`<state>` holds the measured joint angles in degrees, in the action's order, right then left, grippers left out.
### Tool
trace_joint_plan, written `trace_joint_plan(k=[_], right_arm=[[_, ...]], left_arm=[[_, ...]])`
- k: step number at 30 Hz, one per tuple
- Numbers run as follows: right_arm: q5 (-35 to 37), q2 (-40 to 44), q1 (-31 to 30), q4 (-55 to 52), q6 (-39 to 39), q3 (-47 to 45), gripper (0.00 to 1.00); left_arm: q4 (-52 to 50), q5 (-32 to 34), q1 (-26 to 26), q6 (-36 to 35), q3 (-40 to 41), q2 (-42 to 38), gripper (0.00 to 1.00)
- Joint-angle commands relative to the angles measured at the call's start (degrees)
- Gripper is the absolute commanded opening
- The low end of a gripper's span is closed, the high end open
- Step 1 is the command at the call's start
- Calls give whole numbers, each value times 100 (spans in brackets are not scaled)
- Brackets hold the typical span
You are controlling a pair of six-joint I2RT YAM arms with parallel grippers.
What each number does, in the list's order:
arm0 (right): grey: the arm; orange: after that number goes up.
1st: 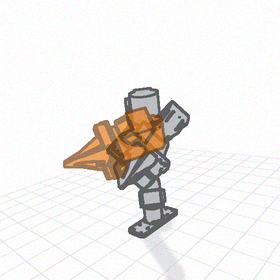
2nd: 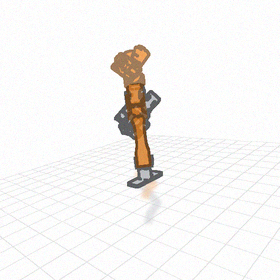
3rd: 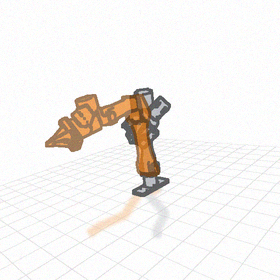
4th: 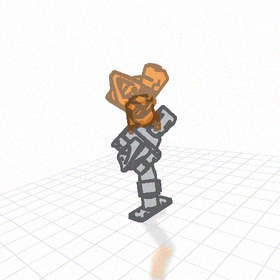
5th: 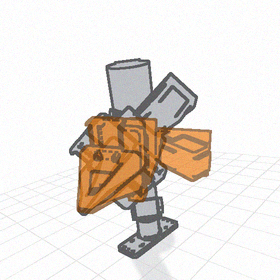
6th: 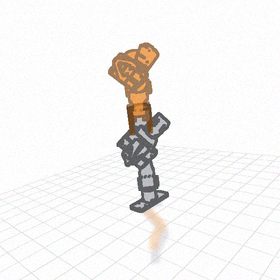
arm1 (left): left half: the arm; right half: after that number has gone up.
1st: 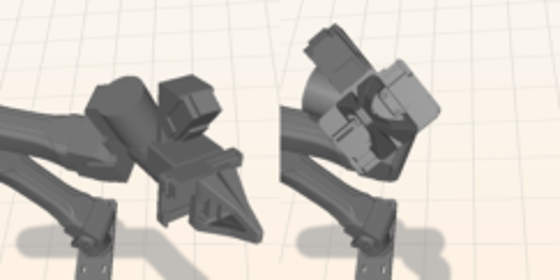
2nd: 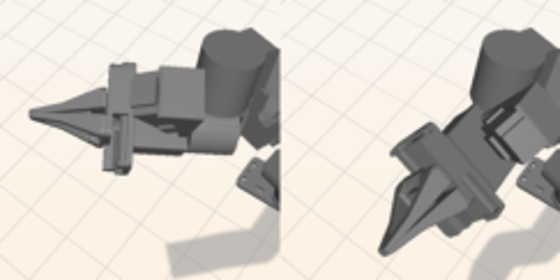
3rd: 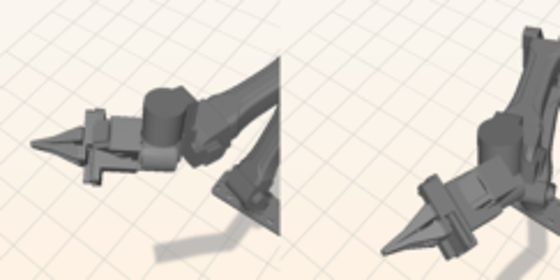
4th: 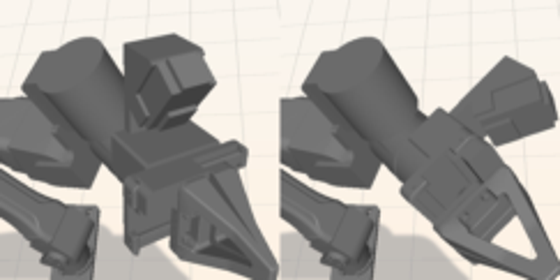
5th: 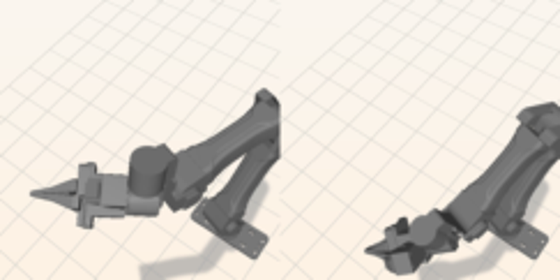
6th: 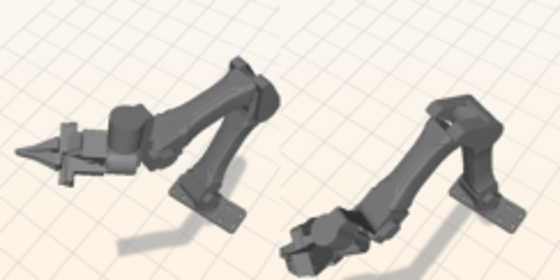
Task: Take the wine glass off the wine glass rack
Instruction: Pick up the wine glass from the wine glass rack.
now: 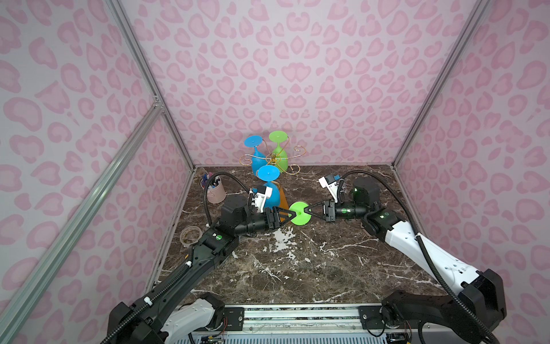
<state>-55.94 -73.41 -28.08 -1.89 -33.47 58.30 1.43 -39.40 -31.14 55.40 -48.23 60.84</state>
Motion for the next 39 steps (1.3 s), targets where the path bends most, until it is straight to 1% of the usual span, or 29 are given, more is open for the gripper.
trace_joint_plan(k=[1, 6, 11, 19, 22, 23, 24, 30, 33, 39], right_arm=[[-80, -153, -4, 357, -83, 33, 0], [-191, -399, -13, 405, -96, 163, 0], [-237, -479, -64, 589, -219, 189, 0], [-255, -586, -119, 785, -378, 173, 0], [-228, -596, -127, 798, -388, 181, 0], [-203, -611, -127, 802, -388, 179, 0], [-206, -621, -125, 802, -388, 190, 0], [-216, -653, -154, 839, -411, 197, 0], [-208, -654, -154, 839, -407, 212, 0], [-193, -651, -163, 789, -366, 197, 0]], left_arm=[[283, 146, 2, -64, -6, 25, 57], [309, 326, 4, -97, -29, 49, 51], [326, 469, 3, -134, 22, 86, 47], [366, 494, 3, -178, 6, 183, 41], [392, 485, 2, -192, 6, 183, 35], [392, 490, 2, -194, 9, 179, 30], [395, 486, 2, -196, -2, 174, 28], [400, 494, 2, -208, 6, 139, 15], [402, 512, 2, -209, 6, 136, 10], [410, 530, 6, -226, -2, 123, 4]])
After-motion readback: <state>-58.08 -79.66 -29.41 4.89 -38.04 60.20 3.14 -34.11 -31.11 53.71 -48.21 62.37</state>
